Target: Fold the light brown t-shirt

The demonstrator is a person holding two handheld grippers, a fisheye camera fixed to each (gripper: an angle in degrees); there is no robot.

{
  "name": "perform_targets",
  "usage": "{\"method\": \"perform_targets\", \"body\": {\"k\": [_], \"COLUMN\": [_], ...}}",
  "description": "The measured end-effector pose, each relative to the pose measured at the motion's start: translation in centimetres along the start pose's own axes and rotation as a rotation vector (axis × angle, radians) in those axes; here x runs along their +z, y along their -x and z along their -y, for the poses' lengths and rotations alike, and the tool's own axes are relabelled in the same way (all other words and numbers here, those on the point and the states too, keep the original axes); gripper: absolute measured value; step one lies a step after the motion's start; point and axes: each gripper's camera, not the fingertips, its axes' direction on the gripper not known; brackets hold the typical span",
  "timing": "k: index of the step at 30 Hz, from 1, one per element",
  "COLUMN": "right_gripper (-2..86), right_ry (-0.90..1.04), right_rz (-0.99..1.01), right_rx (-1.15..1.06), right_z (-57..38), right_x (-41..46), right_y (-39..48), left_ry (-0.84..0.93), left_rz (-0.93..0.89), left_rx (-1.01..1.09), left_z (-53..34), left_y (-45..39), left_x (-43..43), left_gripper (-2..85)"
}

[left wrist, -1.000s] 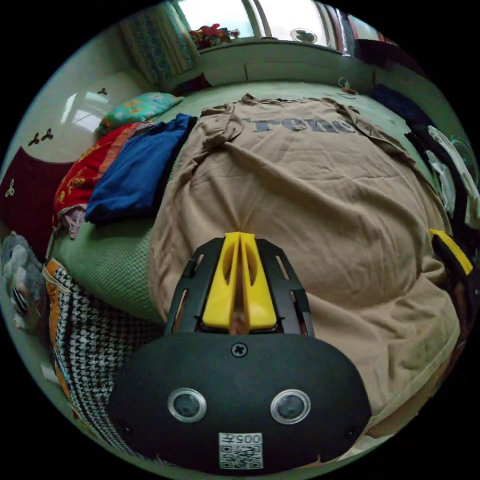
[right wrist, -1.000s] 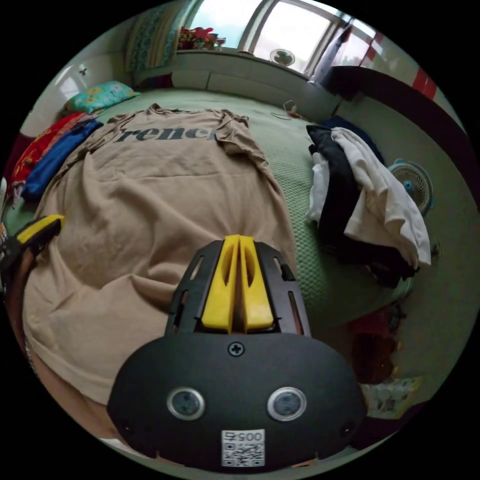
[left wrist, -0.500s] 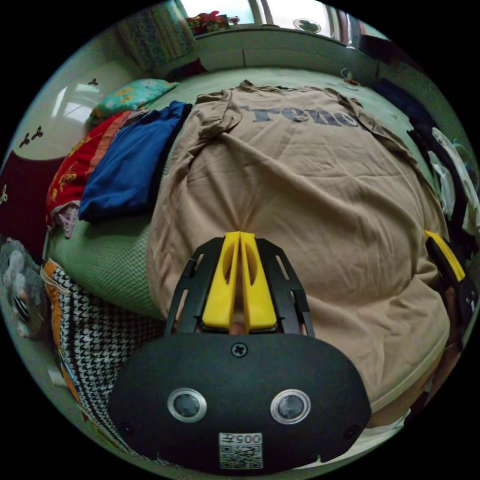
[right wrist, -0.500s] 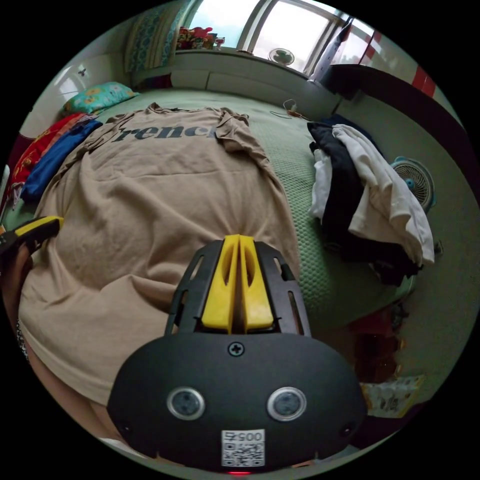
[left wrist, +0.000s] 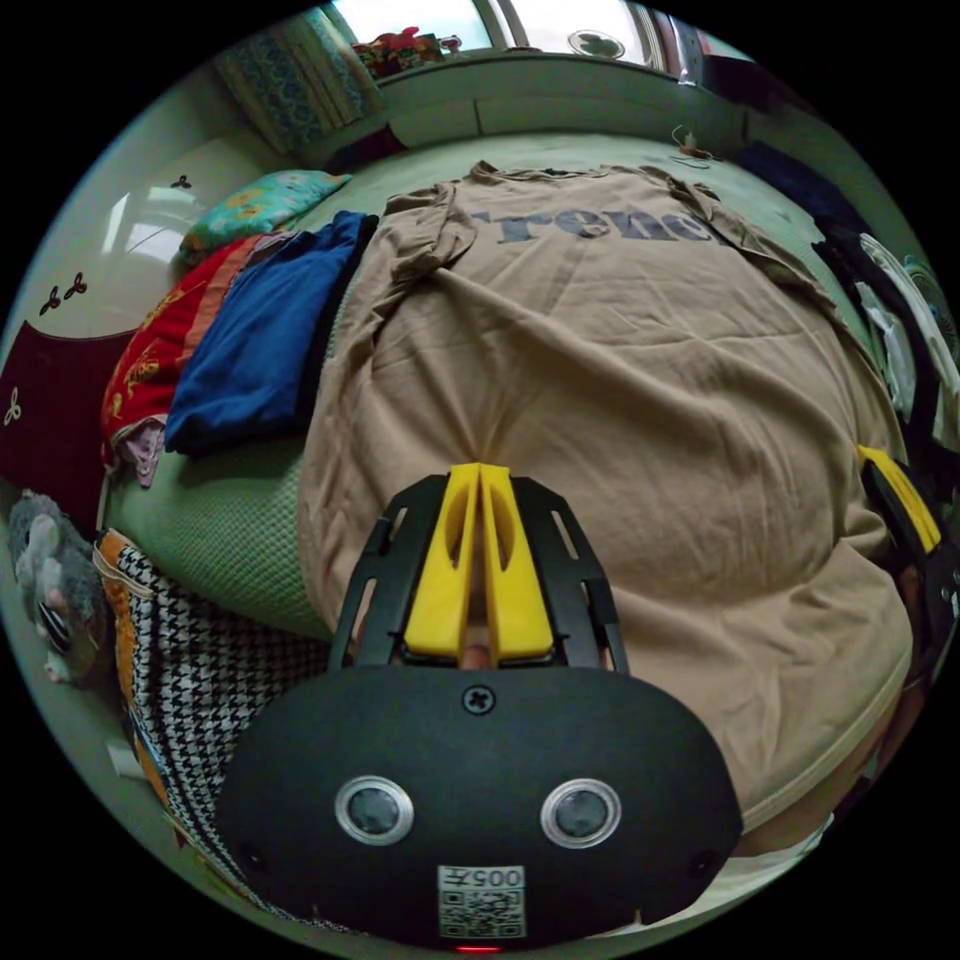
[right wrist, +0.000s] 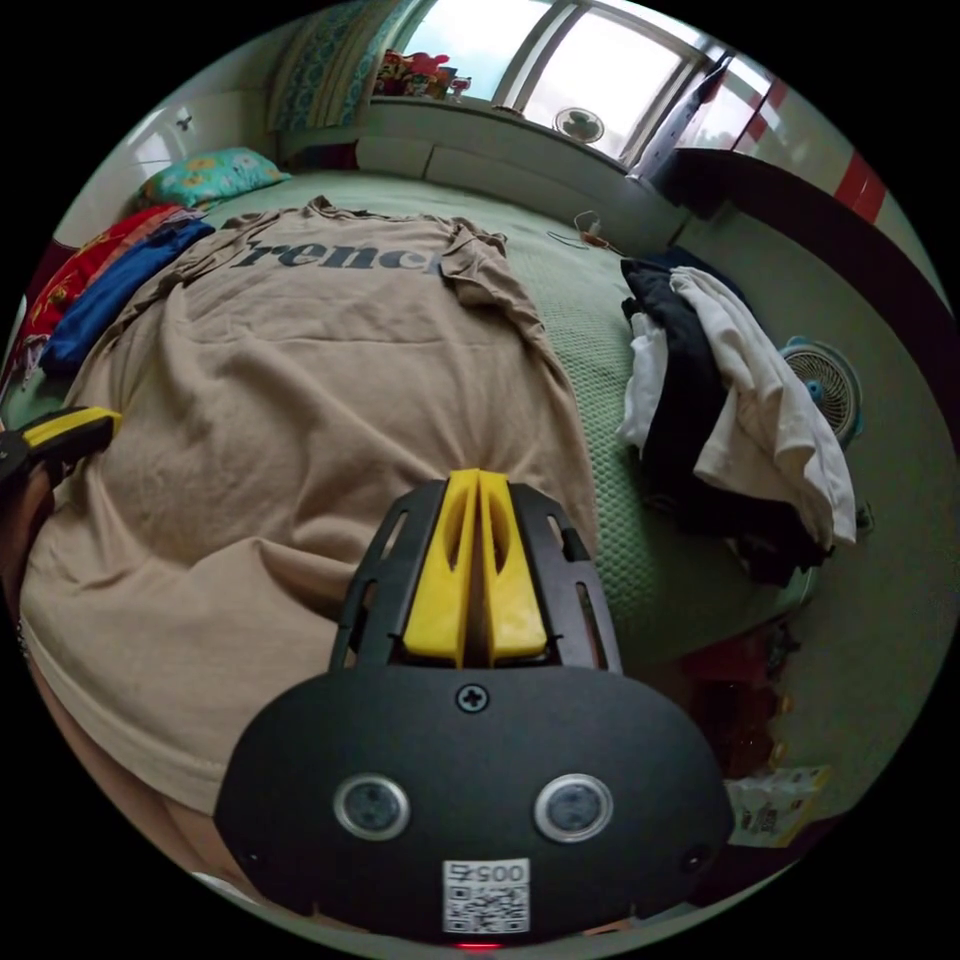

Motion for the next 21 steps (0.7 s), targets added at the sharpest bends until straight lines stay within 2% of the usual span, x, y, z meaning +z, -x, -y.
{"method": "perform_targets", "body": {"k": [5, 7, 10, 16, 21], "right_gripper": [-1.0, -1.0, -0.7, 3.5, 4.0], "right_ry": [0.036, 0.06, 0.03, 0.028, 0.107], "right_rz": [0.022, 0.145, 0.328, 0.279, 0.313], "right_rx": [-0.066, -0.085, 0.053, 0.199, 0.119], "right_z": [-0.4, -0.6, -2.6, -8.8, -11.3], "right_x": [-0.1, -1.0, -2.5, -3.8, -2.7], "right_y": [-1.8, -4.5, -9.5, -14.5, -15.0], "left_ry": [0.029, 0.032, -0.017, -0.047, -0.034], "left_rz": [-0.068, -0.138, -0.154, -0.143, -0.152], "left_rx": [0.004, -0.008, 0.015, -0.11, -0.164], "left_z": [-1.2, -2.1, -5.0, -11.0, -14.9], "left_y": [2.0, 3.3, 5.1, 9.9, 13.0], "left_x": [-0.7, -1.4, -3.0, -3.8, -2.9], "left_gripper": [-0.3, -0.1, 0.6, 7.1, 11.5]}}
